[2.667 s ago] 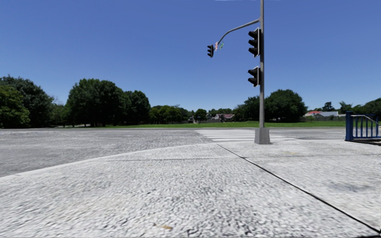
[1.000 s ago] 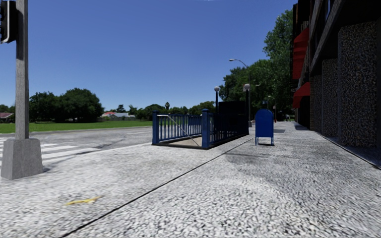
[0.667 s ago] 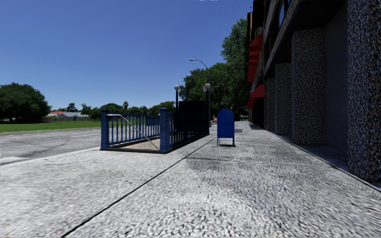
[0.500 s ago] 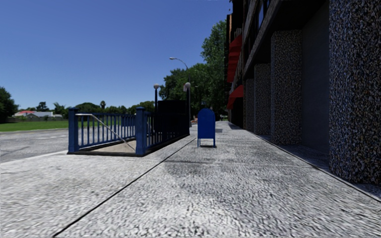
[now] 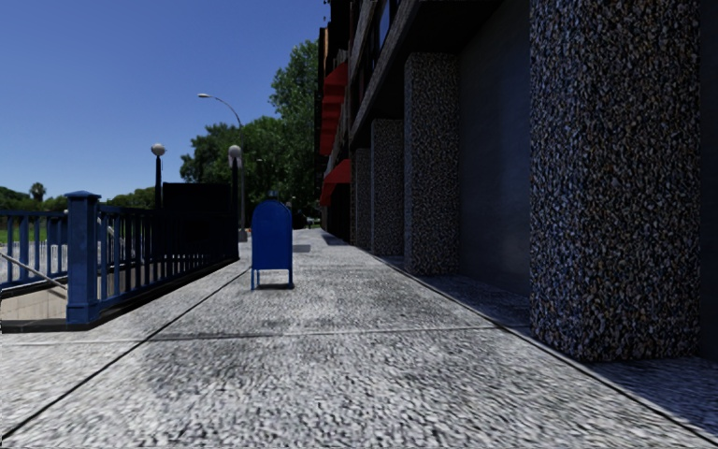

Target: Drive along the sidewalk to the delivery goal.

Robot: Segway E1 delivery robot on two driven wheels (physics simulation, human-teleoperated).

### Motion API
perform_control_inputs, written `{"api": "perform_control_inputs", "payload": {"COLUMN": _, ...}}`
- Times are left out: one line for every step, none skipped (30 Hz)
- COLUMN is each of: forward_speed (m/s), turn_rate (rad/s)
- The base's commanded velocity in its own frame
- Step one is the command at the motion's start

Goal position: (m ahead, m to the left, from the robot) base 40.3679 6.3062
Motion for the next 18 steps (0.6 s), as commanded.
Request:
{"api": "perform_control_inputs", "payload": {"forward_speed": 2.0, "turn_rate": -0.49}}
{"api": "perform_control_inputs", "payload": {"forward_speed": 2.0, "turn_rate": -0.37}}
{"api": "perform_control_inputs", "payload": {"forward_speed": 2.0, "turn_rate": -0.32}}
{"api": "perform_control_inputs", "payload": {"forward_speed": 2.0, "turn_rate": -0.21}}
{"api": "perform_control_inputs", "payload": {"forward_speed": 2.0, "turn_rate": -0.21}}
{"api": "perform_control_inputs", "payload": {"forward_speed": 2.0, "turn_rate": 0.0}}
{"api": "perform_control_inputs", "payload": {"forward_speed": 2.0, "turn_rate": 0.0}}
{"api": "perform_control_inputs", "payload": {"forward_speed": 2.0, "turn_rate": 0.0}}
{"api": "perform_control_inputs", "payload": {"forward_speed": 2.0, "turn_rate": 0.0}}
{"api": "perform_control_inputs", "payload": {"forward_speed": 2.0, "turn_rate": 0.0}}
{"api": "perform_control_inputs", "payload": {"forward_speed": 2.0, "turn_rate": 0.0}}
{"api": "perform_control_inputs", "payload": {"forward_speed": 2.0, "turn_rate": 0.0}}
{"api": "perform_control_inputs", "payload": {"forward_speed": 2.0, "turn_rate": 0.0}}
{"api": "perform_control_inputs", "payload": {"forward_speed": 2.0, "turn_rate": 0.0}}
{"api": "perform_control_inputs", "payload": {"forward_speed": 2.0, "turn_rate": 0.0}}
{"api": "perform_control_inputs", "payload": {"forward_speed": 2.0, "turn_rate": 0.0}}
{"api": "perform_control_inputs", "payload": {"forward_speed": 2.0, "turn_rate": 0.0}}
{"api": "perform_control_inputs", "payload": {"forward_speed": 2.0, "turn_rate": 0.0}}
